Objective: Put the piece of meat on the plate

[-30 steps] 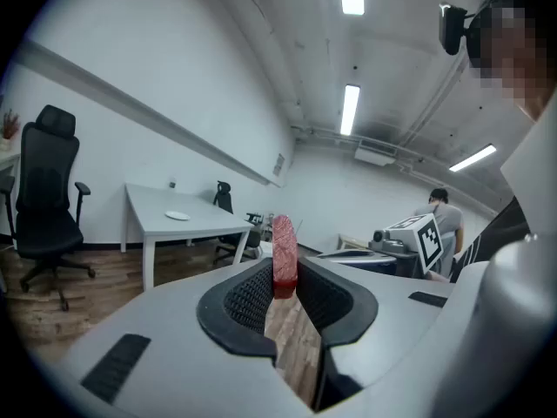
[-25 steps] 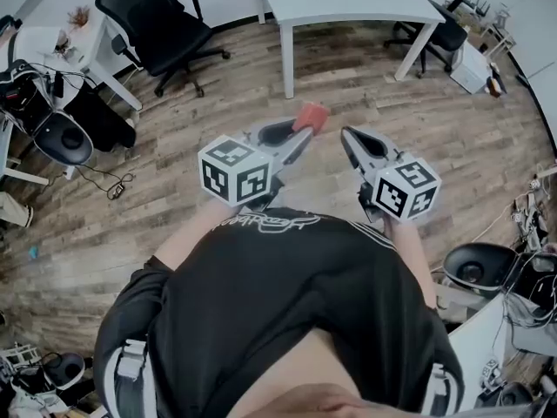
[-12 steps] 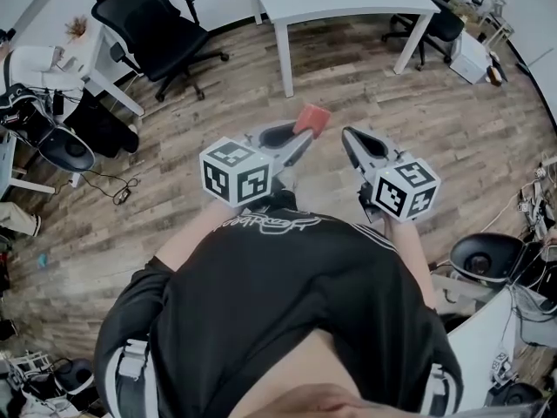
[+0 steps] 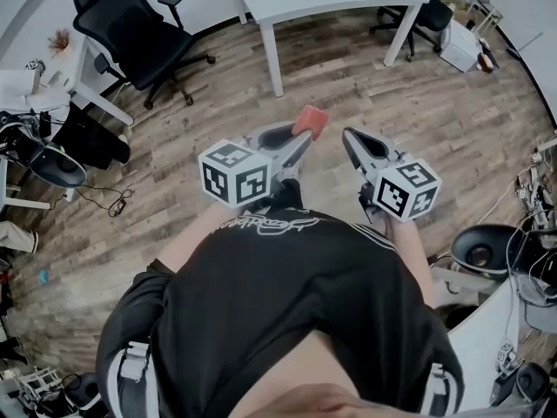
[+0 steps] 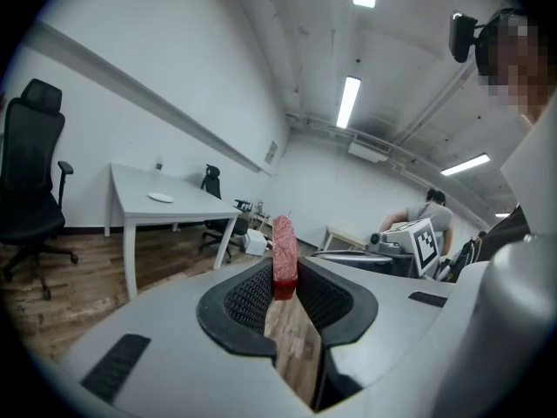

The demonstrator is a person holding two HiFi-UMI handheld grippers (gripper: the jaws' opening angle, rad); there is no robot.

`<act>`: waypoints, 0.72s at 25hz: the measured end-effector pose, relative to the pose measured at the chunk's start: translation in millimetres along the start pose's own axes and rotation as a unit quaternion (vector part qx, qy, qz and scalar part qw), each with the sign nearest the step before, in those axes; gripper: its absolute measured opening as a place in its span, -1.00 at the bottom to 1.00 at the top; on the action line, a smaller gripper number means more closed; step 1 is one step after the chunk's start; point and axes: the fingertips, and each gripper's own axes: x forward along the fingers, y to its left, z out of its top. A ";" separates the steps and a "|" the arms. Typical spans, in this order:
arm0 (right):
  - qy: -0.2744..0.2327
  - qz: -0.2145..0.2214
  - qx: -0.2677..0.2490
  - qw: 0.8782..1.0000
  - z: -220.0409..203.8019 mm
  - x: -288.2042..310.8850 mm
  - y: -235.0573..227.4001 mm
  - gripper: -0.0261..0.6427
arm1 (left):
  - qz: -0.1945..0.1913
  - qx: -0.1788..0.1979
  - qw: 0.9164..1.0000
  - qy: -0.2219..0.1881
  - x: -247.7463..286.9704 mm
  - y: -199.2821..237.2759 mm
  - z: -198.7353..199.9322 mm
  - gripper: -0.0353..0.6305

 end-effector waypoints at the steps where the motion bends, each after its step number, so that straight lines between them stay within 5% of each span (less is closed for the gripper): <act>1: 0.001 0.001 -0.002 1.000 1.4 5.0 -1.6 -0.89 | 0.001 -0.002 1.000 -0.002 1.4 5.3 1.6 -0.64; 18: 0.033 0.020 0.000 0.999 39.7 160.3 -80.0 -0.89 | 0.013 -0.024 1.000 0.002 60.3 161.2 64.6 -0.64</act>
